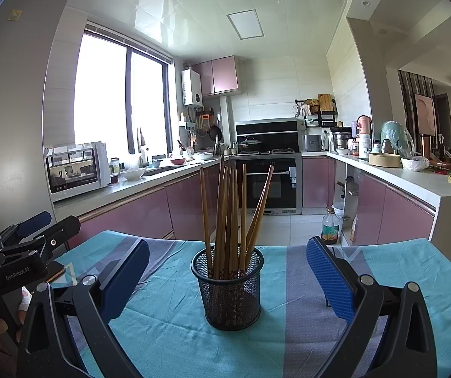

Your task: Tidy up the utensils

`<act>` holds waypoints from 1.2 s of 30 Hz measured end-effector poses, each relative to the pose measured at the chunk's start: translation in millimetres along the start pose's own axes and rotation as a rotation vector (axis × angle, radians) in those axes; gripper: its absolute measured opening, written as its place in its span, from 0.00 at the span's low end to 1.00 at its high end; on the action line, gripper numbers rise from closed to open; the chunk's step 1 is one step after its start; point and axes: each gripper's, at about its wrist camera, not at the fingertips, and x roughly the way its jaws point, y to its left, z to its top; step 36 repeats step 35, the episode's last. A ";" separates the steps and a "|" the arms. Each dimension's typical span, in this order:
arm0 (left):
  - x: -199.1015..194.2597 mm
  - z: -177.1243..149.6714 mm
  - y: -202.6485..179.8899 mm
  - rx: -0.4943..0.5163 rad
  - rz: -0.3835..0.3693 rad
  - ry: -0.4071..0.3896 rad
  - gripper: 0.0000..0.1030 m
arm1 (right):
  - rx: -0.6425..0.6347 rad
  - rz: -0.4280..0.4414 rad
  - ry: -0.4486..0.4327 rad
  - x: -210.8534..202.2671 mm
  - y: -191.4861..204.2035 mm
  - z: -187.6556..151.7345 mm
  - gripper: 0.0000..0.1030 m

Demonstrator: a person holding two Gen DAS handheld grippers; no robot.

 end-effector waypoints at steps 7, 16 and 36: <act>1.7 -0.4 -0.7 -0.003 -0.002 0.001 0.95 | 0.000 0.000 0.002 0.4 -0.8 -0.1 0.94; 0.8 -2.4 -1.2 -0.001 0.006 -0.004 0.95 | 0.001 0.002 0.005 1.2 -1.2 -1.3 0.94; 33.6 -23.9 -2.0 0.030 0.047 0.151 0.95 | 0.004 -0.141 0.281 42.3 -54.7 -31.1 0.94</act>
